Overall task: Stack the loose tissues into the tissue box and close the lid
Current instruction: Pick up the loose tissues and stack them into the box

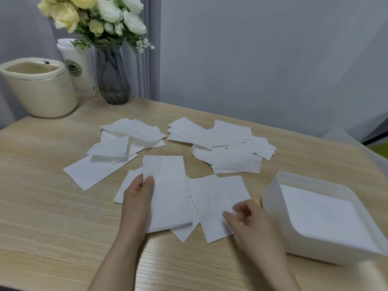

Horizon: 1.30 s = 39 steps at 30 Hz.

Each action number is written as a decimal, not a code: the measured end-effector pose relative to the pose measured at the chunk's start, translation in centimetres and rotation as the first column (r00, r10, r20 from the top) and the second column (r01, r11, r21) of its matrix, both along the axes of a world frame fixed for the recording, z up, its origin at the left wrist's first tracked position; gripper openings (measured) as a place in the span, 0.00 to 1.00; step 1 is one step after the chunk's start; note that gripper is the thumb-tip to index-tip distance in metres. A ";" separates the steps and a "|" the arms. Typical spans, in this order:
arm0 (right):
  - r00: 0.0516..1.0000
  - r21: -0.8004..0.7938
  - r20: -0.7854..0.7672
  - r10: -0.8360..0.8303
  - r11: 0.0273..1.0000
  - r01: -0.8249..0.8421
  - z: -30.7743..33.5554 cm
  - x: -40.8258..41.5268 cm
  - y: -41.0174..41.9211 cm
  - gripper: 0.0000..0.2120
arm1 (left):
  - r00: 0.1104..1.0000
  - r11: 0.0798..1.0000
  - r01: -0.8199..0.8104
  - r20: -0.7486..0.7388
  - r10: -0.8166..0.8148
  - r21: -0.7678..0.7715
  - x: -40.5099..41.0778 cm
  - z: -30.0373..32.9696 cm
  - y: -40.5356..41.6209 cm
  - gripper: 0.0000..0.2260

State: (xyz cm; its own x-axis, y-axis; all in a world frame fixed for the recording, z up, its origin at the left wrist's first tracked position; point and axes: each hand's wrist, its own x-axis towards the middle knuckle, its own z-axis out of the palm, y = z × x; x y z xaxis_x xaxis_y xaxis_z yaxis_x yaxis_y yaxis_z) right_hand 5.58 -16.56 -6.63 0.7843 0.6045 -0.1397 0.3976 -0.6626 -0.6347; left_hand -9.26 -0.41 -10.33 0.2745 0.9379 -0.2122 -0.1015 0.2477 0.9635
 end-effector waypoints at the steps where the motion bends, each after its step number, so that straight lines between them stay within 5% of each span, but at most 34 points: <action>1: 1.000 -0.037 0.021 0.022 0.999 -0.021 -0.2 0.0 0.5 0.12 | 1.000 1.000 0.005 0.004 -0.005 -0.002 0.0 0.0 -0.1 0.10; 5: 0.998 -0.131 0.050 0.028 0.991 -0.021 -0.7 0.2 1.9 0.24 | 0.999 1.000 0.022 0.029 -0.022 -0.013 0.1 0.3 -0.2 0.10; 12: 1.000 -0.100 0.000 0.017 0.995 -0.017 -0.9 1.3 2.4 0.10 | 0.997 0.998 0.058 0.046 -0.058 -0.005 0.2 0.3 -0.4 0.10; 16: 0.996 0.170 -0.047 -0.070 0.982 0.077 -1.9 1.5 2.0 0.05 | 0.994 0.995 0.097 0.046 -0.096 -0.014 0.3 0.6 -0.6 0.11; 20: 0.965 0.518 -0.222 -0.138 0.822 0.237 -0.8 0.8 1.9 0.06 | 0.989 0.990 0.141 0.036 -0.141 -0.024 0.6 0.6 -0.7 0.11; 25: 0.848 0.642 -0.529 0.034 0.670 0.374 1.2 -1.3 3.0 0.06 | 0.988 0.988 0.152 0.007 -0.152 -0.023 0.9 0.4 -0.9 0.11; 39: 0.842 0.522 -0.524 0.129 0.829 0.199 -2.4 -4.9 5.2 0.11 | 0.989 0.990 0.113 0.103 -0.104 -0.079 1.0 1.3 -1.2 0.12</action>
